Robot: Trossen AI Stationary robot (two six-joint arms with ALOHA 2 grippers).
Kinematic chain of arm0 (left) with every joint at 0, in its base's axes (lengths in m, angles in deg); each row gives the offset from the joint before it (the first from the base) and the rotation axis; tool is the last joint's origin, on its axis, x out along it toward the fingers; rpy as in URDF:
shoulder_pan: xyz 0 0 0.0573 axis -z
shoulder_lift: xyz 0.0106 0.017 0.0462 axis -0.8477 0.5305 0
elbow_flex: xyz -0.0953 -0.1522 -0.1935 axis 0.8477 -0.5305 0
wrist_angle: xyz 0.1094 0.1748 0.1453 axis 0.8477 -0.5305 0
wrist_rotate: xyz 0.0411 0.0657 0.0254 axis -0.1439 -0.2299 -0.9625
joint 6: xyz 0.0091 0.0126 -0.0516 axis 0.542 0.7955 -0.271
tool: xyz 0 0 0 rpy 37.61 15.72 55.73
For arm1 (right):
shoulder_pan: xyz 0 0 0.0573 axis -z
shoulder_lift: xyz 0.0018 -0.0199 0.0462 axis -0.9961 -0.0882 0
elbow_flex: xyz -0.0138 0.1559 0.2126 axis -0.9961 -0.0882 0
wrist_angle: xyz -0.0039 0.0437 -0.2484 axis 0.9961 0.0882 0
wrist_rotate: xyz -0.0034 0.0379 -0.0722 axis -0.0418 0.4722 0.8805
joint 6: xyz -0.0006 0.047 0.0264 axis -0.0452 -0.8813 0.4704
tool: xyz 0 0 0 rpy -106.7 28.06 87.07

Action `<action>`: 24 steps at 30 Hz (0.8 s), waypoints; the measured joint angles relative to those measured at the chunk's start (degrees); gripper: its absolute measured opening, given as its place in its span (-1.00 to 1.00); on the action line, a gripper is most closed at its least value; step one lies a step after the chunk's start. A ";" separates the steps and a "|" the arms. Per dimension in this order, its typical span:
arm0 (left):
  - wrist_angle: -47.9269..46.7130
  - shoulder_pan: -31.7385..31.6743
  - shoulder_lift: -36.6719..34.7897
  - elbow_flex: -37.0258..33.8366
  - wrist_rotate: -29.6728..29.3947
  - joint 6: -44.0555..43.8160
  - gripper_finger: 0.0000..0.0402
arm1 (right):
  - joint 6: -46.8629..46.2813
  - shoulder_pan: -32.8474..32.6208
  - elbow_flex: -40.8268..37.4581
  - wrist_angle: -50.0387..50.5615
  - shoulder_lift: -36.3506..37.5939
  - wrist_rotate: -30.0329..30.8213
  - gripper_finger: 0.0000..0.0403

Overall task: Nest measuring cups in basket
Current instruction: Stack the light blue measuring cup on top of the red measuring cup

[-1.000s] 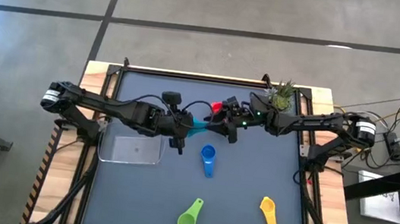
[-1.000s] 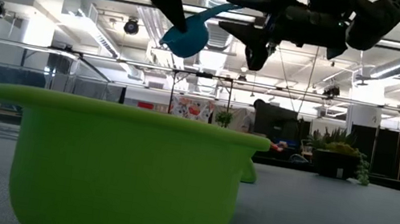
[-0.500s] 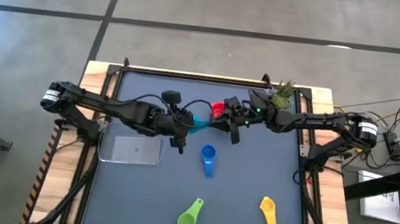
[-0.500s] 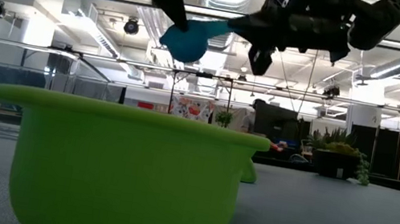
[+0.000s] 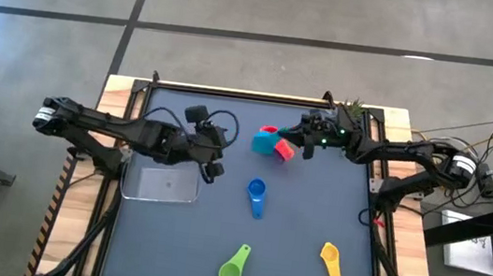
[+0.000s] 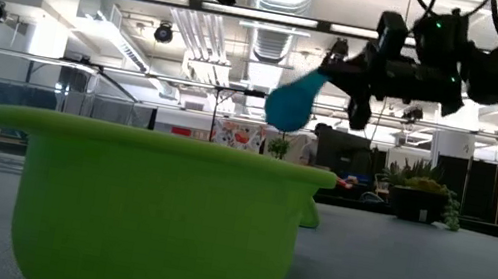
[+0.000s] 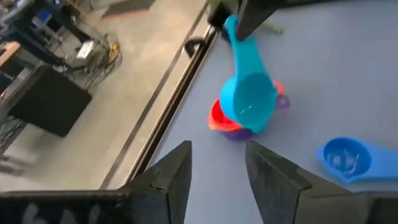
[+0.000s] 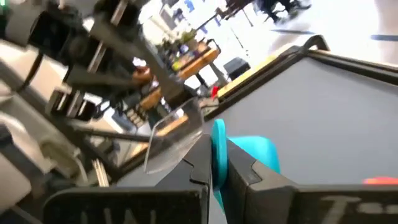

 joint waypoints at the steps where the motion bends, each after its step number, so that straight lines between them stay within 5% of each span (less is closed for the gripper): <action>1: 2.86 0.05 -0.77 -1.79 0.03 0.45 -0.34 | -0.69 0.76 -0.78 -0.55 -0.09 0.29 -0.96; 10: 28.48 0.04 -5.32 -15.53 3.40 2.91 -0.33 | -2.54 5.91 -1.99 -0.75 -1.91 1.70 -0.96; 24: 35.04 0.09 -2.89 -20.13 3.58 2.26 -0.33 | -5.25 7.21 0.37 -0.79 -8.75 2.19 -0.96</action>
